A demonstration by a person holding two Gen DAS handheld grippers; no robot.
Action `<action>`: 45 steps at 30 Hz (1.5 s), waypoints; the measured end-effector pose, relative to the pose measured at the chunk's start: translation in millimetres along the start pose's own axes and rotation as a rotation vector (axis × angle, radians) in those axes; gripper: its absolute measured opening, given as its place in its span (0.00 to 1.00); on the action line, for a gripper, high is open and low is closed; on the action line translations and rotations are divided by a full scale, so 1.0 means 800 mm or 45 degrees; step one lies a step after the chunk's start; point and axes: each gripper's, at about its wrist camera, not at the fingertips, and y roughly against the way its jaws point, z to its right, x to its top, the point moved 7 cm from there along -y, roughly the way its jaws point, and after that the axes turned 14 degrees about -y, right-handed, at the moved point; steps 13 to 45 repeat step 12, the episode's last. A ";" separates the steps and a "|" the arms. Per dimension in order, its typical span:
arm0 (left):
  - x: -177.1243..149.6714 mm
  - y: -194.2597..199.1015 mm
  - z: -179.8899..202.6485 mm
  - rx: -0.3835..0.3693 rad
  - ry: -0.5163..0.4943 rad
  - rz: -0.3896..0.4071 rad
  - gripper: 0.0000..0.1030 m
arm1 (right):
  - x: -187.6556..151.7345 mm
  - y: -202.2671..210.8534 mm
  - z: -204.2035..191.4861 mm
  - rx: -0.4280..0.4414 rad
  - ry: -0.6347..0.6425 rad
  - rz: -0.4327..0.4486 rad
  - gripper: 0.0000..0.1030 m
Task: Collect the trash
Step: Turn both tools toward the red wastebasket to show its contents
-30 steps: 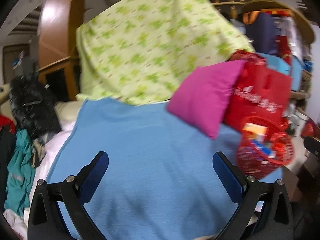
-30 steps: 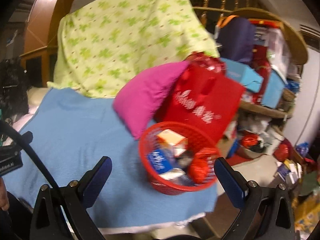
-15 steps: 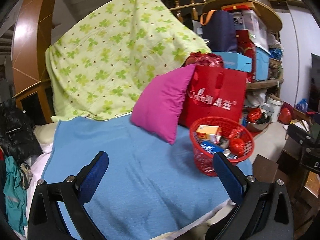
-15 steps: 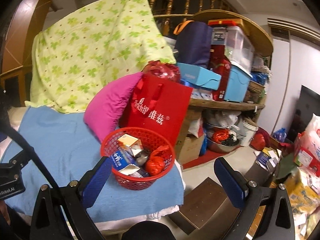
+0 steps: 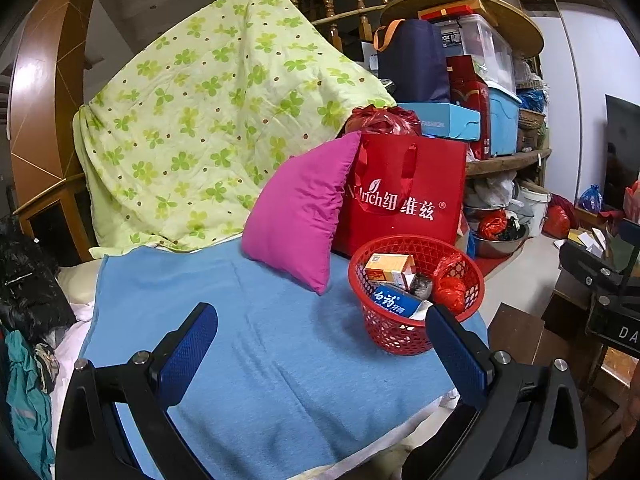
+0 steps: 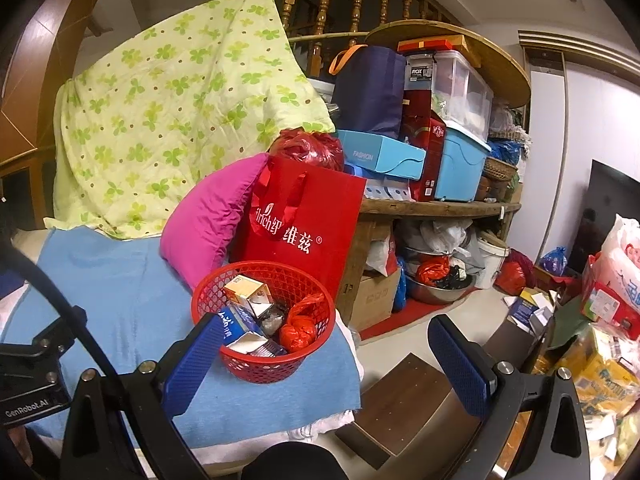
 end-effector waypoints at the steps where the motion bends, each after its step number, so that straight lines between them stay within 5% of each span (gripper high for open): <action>1: 0.000 0.000 -0.001 0.004 -0.001 0.001 1.00 | 0.000 0.000 -0.001 0.005 0.001 -0.001 1.00; 45: -0.007 -0.009 -0.028 0.012 0.037 0.028 1.00 | -0.005 -0.023 -0.029 0.041 0.000 -0.049 1.00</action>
